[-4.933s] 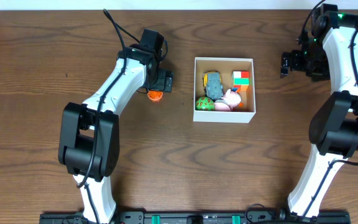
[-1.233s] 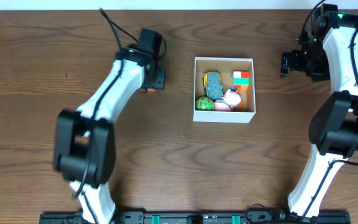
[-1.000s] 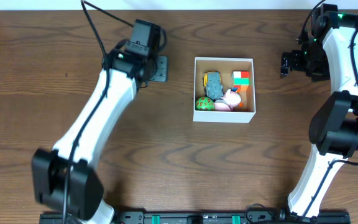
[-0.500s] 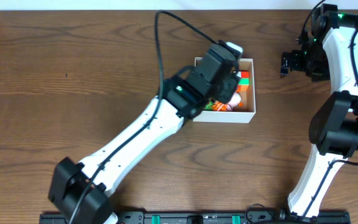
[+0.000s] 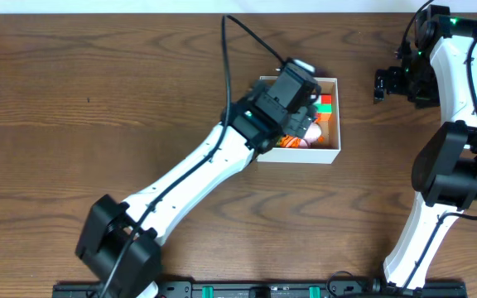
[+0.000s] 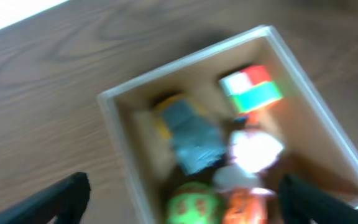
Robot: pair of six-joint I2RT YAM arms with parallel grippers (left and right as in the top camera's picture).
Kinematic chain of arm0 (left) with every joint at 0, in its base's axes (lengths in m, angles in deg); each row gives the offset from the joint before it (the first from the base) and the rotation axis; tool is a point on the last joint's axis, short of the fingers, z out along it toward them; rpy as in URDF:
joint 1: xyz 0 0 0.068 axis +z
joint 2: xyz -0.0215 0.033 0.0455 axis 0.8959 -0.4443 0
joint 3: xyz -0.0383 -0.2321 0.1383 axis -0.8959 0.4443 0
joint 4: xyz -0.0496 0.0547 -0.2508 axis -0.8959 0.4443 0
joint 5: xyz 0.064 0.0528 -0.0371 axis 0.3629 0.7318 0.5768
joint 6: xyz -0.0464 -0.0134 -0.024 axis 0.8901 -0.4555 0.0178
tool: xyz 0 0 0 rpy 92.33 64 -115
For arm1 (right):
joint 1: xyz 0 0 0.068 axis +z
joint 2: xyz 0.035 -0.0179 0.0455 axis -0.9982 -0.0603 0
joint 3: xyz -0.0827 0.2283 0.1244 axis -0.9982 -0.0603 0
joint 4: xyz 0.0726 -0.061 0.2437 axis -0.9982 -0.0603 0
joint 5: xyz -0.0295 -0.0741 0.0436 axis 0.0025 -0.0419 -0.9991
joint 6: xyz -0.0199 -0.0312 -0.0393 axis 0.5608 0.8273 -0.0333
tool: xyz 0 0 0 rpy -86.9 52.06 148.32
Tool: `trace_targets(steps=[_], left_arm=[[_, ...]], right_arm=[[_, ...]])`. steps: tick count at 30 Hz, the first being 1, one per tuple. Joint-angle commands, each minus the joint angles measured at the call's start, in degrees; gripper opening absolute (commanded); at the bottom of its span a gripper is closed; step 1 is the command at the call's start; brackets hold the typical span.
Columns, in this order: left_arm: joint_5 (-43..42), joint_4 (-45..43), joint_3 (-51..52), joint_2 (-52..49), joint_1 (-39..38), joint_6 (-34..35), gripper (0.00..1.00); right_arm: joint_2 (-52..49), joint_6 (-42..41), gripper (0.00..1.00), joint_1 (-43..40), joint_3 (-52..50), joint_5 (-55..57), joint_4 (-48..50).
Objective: Pack container
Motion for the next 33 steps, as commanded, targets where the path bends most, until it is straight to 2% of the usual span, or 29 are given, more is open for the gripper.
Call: trace_targets(steps=[1, 5, 13, 18, 26, 33], left_arm=[[12.4, 3.2, -0.9, 4.7, 1.2, -0.2, 0.98], [17.9, 10.8, -0.9, 8.4, 2.9, 1.8, 0.98], [17.9, 23.7, -0.9, 19.0, 8.0, 11.5, 0.98], [17.8, 28.1, 1.2, 28.5, 10.1, 12.5, 0.98], [17.7, 27.1, 14.2, 50.1, 10.0, 13.4, 0.98], [9.2, 18.4, 31.3, 72.1, 10.0, 15.3, 0.98]], right_arm=[[-0.2, 0.6, 0.99, 0.3, -0.2, 0.0, 0.0], [-0.2, 0.6, 0.99, 0.3, -0.2, 0.0, 0.0], [-0.2, 0.6, 0.99, 0.3, -0.1, 0.0, 0.0], [-0.2, 0.7, 0.99, 0.3, -0.2, 0.0, 0.0], [-0.2, 0.6, 0.99, 0.3, -0.1, 0.0, 0.0], [-0.2, 0.6, 0.99, 0.3, -0.2, 0.0, 0.0]])
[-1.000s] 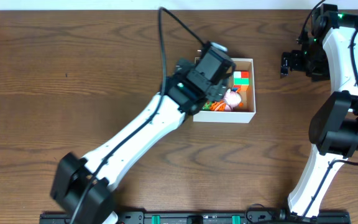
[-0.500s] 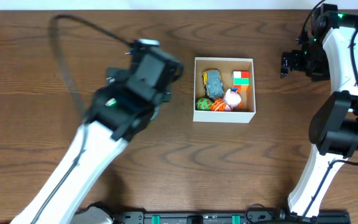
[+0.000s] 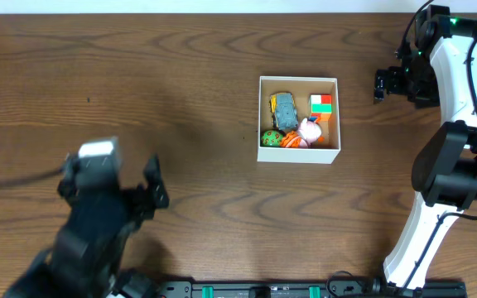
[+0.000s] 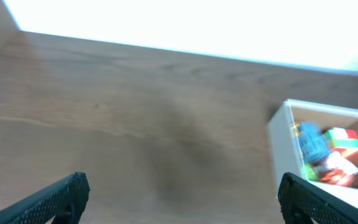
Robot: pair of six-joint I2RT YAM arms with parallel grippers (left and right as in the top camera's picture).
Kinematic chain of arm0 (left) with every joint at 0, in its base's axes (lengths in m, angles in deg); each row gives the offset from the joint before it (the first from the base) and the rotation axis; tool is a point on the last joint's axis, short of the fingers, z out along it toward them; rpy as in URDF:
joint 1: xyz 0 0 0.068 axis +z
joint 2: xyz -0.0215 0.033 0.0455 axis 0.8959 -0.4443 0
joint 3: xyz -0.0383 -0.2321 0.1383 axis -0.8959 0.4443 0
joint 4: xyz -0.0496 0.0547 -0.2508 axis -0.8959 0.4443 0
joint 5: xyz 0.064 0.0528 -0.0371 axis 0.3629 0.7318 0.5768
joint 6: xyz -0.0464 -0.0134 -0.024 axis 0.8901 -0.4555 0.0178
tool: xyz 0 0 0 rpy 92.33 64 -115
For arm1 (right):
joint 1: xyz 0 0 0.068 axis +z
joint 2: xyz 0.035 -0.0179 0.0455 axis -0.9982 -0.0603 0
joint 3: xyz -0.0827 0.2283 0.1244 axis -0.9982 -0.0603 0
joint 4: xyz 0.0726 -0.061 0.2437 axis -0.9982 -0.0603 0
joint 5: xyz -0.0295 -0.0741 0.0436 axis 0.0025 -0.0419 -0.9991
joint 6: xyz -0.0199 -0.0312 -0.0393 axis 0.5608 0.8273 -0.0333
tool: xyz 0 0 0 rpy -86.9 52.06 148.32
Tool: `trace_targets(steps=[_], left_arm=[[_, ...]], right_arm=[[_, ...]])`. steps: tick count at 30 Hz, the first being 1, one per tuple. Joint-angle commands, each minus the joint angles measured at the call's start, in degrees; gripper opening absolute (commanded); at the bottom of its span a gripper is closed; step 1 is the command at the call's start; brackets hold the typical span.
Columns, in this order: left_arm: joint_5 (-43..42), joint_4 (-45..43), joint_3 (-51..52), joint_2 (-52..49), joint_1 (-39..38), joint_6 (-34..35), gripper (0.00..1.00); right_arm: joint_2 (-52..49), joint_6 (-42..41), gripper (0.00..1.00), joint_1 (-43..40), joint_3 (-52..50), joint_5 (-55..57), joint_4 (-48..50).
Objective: Pack container
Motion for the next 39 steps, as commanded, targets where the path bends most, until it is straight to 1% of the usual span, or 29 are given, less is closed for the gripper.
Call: trace_targets(steps=[1, 4, 7, 10, 16, 21, 24, 31, 33, 36, 39], left_arm=[[-5.1, -4.3, 7.5, 7.2, 0.2, 3.7, 0.98], [-5.1, -8.1, 13.3, 11.6, 0.2, 8.1, 0.98], [-5.1, -7.8, 16.5, 12.5, 0.2, 9.2, 0.98], [-5.1, -5.9, 18.1, 12.1, 0.2, 9.2, 0.98], [-5.5, 1.5, 18.3, 11.5, 0.2, 9.2, 0.98], [-6.5, 2.4, 18.3, 11.5, 0.2, 9.1, 0.98], [-6.6, 2.2, 18.3, 11.5, 0.2, 5.9, 0.98], [-11.9, 1.2, 21.3, 11.5, 0.2, -10.5, 0.98], [-13.7, -1.4, 23.5, 11.5, 0.2, -14.2, 0.98], [-15.9, -8.5, 28.1, 12.1, 1.1, -18.5, 0.98], [-16.8, -16.3, 32.8, 13.0, 2.7, -19.6, 0.98]], right_arm=[[-0.2, 0.6, 0.99, 0.3, -0.2, 0.0, 0.0], [-0.2, 0.6, 0.99, 0.3, -0.1, 0.0, 0.0], [-0.2, 0.6, 0.99, 0.3, -0.2, 0.0, 0.0], [-0.2, 0.6, 0.99, 0.3, -0.2, 0.0, 0.0], [-0.2, 0.6, 0.99, 0.3, -0.2, 0.0, 0.0], [-0.2, 0.6, 0.99, 0.3, -0.2, 0.0, 0.0], [-0.2, 0.6, 0.99, 0.3, -0.2, 0.0, 0.0], [-0.2, 0.7, 0.99, 0.3, -0.1, 0.0, 0.0], [-0.2, 0.7, 0.99, 0.3, -0.2, 0.0, 0.0], [-0.2, 0.6, 0.99, 0.3, -0.2, 0.0, 0.0], [-0.2, 0.7, 0.99, 0.3, -0.2, 0.0, 0.0]])
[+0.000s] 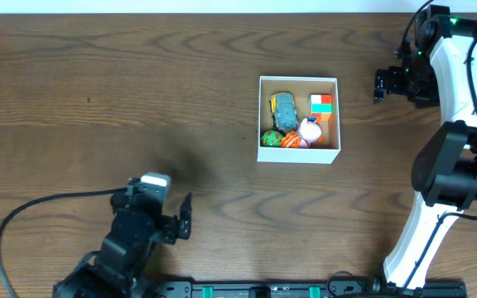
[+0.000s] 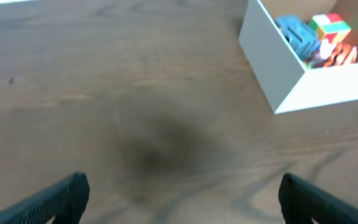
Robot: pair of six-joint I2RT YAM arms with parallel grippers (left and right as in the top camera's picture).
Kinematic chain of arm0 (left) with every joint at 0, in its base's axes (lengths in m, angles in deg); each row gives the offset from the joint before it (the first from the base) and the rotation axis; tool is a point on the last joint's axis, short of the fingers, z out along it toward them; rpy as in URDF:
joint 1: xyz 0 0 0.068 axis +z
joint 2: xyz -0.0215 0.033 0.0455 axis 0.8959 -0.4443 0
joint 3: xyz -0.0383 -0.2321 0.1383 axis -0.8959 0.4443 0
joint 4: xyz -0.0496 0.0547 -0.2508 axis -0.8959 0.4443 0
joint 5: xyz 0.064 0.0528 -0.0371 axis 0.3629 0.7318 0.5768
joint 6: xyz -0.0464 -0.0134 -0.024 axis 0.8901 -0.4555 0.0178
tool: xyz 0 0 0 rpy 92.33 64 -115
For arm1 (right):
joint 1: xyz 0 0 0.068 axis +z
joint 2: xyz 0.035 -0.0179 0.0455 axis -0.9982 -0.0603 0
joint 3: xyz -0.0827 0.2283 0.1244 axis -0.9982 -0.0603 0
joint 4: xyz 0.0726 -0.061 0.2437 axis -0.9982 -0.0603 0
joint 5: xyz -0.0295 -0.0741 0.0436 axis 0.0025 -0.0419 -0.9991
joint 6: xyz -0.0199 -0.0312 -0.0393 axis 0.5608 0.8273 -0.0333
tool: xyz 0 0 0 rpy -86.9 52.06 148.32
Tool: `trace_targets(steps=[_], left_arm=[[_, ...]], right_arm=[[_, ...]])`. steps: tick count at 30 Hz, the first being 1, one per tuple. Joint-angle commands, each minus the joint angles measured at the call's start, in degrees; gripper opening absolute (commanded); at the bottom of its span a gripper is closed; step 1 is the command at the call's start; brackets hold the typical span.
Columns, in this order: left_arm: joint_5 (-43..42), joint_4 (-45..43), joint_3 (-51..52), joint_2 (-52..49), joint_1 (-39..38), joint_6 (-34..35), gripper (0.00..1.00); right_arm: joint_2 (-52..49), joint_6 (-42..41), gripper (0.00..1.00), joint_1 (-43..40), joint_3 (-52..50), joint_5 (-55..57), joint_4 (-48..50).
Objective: Pack container
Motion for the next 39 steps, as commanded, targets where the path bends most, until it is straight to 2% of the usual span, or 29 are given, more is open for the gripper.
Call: trace_targets(steps=[1, 6, 11, 13, 21, 26, 29, 33, 39], left_arm=[[-3.2, -5.6, 4.6, 1.4, 2.0, -5.4, 0.98], [-7.8, -12.7, 10.3, 4.5, 7.6, -6.2, 0.98], [-17.4, -16.2, 14.8, 9.6, 14.3, -15.4, 0.98], [-19.0, -16.5, 16.3, 11.7, 17.0, -16.9, 0.98], [-19.0, -16.5, 19.9, 18.3, 23.9, -16.9, 0.98], [-19.0, -16.8, 22.4, 22.3, 24.6, -15.7, 0.98], [-18.9, -21.5, 24.3, 22.2, 24.6, -12.5, 0.98], [-18.9, -32.6, 27.4, 22.2, 24.6, -11.7, 0.98], [-18.1, -39.5, 28.6, 22.2, 25.6, -11.7, 0.98]], right_arm=[[-0.2, 0.6, 0.99, 0.3, -0.1, 0.0, 0.0], [-0.2, 0.6, 0.99, 0.3, -0.2, 0.0, 0.0], [-0.2, 0.6, 0.99, 0.3, -0.1, 0.0, 0.0], [-0.2, 0.6, 0.99, 0.3, -0.2, 0.0, 0.0], [-0.2, 0.6, 0.99, 0.3, -0.2, 0.0, 0.0], [-0.2, 0.7, 0.99, 0.3, -0.2, 0.0, 0.0], [-0.2, 0.6, 0.99, 0.3, -0.2, 0.0, 0.0], [-0.2, 0.6, 0.99, 0.3, -0.2, 0.0, 0.0], [-0.2, 0.7, 0.99, 0.3, -0.2, 0.0, 0.0]])
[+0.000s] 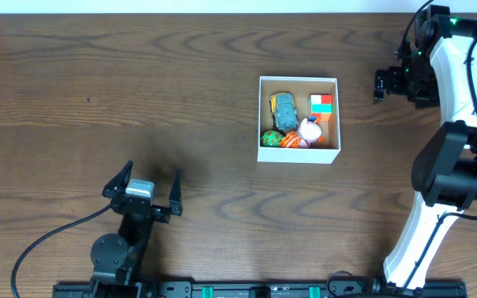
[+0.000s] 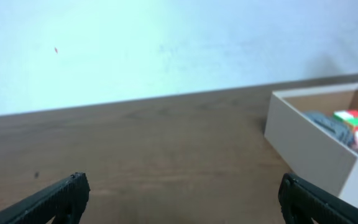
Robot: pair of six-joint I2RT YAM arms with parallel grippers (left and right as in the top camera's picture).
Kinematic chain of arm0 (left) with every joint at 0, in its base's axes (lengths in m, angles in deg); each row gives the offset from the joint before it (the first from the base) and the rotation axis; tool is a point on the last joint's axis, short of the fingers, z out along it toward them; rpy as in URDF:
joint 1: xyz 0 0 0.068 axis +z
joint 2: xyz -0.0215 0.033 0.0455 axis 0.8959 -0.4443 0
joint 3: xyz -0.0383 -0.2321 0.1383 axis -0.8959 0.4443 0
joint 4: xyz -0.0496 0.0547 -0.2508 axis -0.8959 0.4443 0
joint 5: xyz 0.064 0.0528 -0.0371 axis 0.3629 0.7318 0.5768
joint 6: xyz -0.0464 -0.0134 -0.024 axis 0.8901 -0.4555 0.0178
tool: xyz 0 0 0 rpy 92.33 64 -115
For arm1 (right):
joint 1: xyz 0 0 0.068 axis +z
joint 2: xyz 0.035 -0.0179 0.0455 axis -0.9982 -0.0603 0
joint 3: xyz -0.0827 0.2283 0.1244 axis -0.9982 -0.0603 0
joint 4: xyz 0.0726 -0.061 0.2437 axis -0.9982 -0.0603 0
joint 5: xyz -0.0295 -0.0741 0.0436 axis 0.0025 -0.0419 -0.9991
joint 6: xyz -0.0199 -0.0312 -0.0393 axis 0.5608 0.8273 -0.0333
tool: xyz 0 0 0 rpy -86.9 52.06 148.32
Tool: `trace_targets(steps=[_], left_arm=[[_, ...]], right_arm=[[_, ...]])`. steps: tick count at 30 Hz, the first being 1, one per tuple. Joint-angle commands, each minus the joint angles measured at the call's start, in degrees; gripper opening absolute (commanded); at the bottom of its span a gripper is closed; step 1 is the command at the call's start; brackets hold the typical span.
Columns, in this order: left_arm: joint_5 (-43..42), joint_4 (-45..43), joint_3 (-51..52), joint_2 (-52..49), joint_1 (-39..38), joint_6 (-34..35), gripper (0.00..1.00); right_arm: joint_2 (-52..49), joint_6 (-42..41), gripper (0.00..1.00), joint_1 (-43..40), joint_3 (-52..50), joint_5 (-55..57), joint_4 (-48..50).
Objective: Pack container
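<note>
A white open box stands on the brown table, right of centre. Inside lie a grey-blue toy car, a red-green-white cube, a green ball, an orange toy and a pink-white toy. My left gripper is far from it at the front left, open, nothing between its fingers. In the left wrist view the box shows at the right and the gripper stands wide. My right gripper hangs at the back right, apart from the box.
The wooden table runs to a white back edge. A black rail lies along the front edge. My right arm stands along the right side. A pale wall fills the top of the left wrist view.
My left arm has folded further back toward its base at the front left, and its camera now looks level across the table. The box, its contents and the right arm are unchanged.
My left gripper was open right over the box with the toys inside. Then it was far off at the left of the table, then at the front left near its base. Now it rests there, open and empty. The right arm stayed put throughout.
</note>
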Motion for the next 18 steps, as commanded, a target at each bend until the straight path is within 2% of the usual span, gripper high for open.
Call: trace_targets(steps=[1, 5, 18], left_arm=[[0.5, -2.4, 0.4, 0.5, 1.6, 0.7, 0.98], [0.5, -3.5, 0.4, 0.5, 3.5, 0.7, 0.98], [1.8, 3.6, 3.1, 0.5, 3.7, 0.6, 0.98]], right_arm=[[-0.2, 0.7, 0.99, 0.3, -0.2, 0.0, 0.0], [-0.2, 0.6, 0.99, 0.3, -0.2, 0.0, 0.0], [-0.2, 0.6, 0.99, 0.3, -0.2, 0.0, 0.0]])
